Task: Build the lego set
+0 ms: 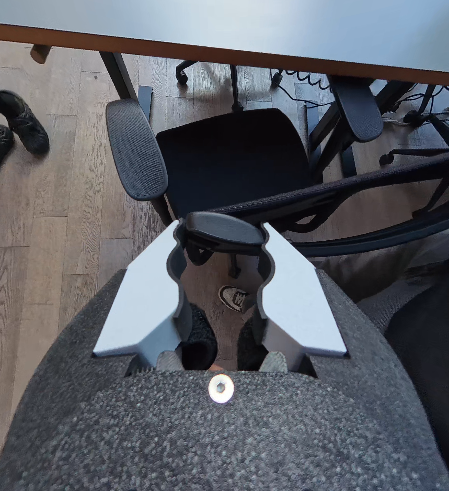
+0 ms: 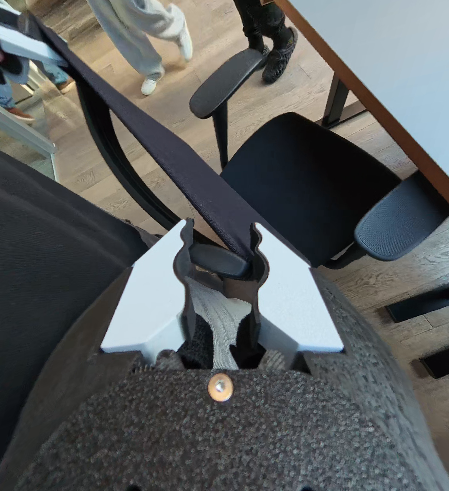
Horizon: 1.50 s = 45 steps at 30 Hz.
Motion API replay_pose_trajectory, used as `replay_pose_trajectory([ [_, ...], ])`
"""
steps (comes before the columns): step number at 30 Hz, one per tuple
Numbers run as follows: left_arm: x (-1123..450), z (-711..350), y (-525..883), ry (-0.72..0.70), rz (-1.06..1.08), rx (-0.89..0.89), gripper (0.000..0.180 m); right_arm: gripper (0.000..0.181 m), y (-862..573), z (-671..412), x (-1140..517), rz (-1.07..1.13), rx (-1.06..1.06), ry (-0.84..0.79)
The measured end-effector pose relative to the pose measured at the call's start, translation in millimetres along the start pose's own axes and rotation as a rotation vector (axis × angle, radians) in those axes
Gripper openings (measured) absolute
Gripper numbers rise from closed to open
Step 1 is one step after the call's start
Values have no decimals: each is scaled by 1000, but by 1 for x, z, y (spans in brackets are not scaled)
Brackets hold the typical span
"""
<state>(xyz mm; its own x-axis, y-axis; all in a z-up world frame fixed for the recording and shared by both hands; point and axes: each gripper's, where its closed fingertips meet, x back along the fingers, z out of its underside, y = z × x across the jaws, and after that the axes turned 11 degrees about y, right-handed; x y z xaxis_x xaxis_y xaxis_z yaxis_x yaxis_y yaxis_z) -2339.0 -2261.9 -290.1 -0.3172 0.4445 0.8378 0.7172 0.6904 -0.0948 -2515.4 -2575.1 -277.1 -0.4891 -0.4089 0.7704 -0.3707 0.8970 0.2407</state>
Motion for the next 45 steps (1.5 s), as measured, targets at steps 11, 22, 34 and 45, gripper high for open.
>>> replay_pose_trajectory([
  [11, -35, -58, 48, 38, 56, -161, 51, 36, 38, -20, -28, 15, 26, -37],
  [22, -64, -98, 37, -10, 86, -162, 51, 35, 4, -23, -22, 141, -15, -25],
  [34, -45, -106, 38, -34, 76, -80, 55, 40, -2, -62, 3, 115, -75, -157],
  [45, 2, -130, 48, -292, 67, 112, 50, 39, 14, -166, -31, 50, 68, -214],
])
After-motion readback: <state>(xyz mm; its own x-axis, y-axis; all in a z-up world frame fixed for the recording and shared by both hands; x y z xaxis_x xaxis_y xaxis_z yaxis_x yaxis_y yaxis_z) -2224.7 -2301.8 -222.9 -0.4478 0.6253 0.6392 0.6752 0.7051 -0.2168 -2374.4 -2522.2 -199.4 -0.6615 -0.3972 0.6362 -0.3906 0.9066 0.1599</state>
